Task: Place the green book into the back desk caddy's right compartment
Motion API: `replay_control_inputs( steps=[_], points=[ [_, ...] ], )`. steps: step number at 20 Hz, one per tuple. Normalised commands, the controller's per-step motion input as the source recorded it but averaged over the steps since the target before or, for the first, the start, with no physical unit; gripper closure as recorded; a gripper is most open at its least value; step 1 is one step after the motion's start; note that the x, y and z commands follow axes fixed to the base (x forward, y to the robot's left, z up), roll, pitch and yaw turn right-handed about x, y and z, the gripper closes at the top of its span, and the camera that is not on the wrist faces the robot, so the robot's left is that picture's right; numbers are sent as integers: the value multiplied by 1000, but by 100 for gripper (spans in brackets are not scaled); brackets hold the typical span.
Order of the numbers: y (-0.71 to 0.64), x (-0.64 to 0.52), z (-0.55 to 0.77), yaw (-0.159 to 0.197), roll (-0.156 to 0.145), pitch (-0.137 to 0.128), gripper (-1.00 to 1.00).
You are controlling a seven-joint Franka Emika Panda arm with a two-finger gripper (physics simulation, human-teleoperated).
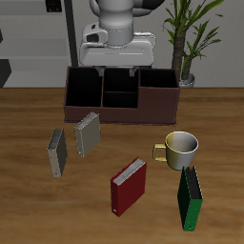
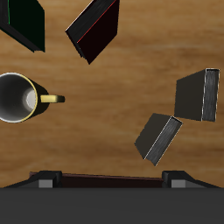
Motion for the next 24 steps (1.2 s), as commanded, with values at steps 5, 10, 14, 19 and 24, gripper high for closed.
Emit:
replay_control_inputs(
  steps=[5,10,14,19,24],
  points=[
    [85,72,-36,30,-16,-25,-100],
    [160,214,-88,21,-62,-23,-100],
    [281,293,22,-50,0,-1,-100],
    [443,332,111,30,30,-30,-100],
    [467,332,154,6,3,-42,-100]
  ],
)
